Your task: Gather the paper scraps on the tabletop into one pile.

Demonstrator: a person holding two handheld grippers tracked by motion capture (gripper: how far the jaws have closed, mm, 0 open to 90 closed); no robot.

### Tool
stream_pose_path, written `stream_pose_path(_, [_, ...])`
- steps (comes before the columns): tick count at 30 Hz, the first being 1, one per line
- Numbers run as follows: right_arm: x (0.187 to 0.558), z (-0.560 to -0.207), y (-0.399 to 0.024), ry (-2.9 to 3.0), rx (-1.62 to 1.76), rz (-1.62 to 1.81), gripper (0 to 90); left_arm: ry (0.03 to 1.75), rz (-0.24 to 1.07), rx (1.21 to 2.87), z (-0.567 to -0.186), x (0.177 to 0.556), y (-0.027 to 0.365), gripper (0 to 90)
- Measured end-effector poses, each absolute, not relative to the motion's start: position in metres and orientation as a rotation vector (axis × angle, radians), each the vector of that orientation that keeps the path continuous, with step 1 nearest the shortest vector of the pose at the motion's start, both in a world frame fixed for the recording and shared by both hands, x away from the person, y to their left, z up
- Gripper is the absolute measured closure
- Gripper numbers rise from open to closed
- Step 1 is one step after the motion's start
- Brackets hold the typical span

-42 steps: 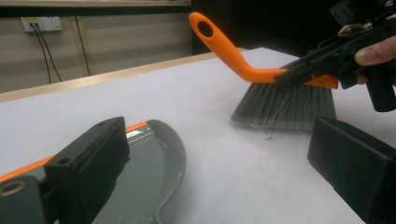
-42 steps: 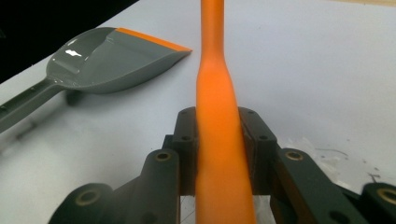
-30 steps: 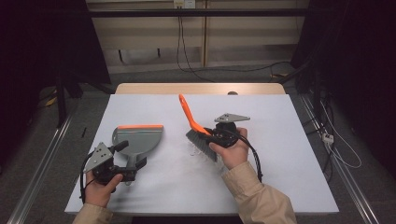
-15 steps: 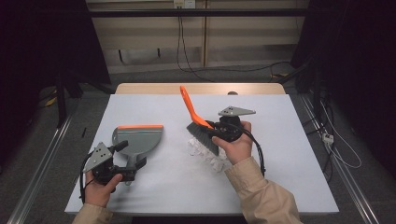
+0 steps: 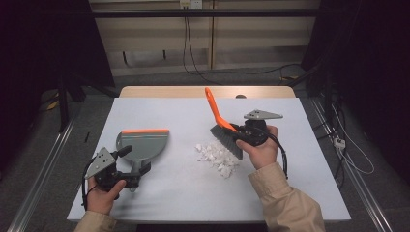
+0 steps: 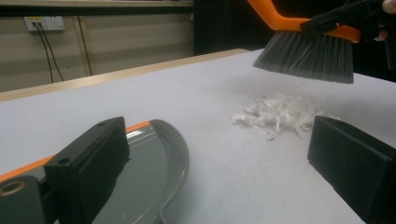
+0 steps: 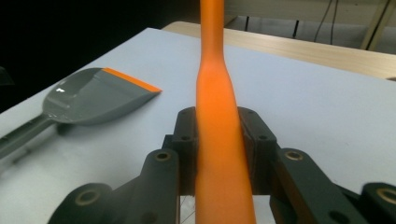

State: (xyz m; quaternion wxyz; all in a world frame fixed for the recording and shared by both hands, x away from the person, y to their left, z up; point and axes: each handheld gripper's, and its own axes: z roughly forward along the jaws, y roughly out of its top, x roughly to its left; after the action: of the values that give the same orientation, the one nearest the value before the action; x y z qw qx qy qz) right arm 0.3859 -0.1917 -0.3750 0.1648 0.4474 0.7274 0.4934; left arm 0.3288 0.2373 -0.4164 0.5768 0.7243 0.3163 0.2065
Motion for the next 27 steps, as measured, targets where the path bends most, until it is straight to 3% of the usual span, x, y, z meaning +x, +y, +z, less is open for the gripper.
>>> stream_pose_path(16, [0.385,-0.412,-0.227,2.03,1.361,1.235,71.6,0.741,0.481,1.7,-0.417,0.329,0.236,5.0])
stream_pose_path(27, [0.382,-0.429,-0.207,1.996,1.331,1.204,71.6,0.741,0.483,1.699,-0.417,0.328,0.236,5.0])
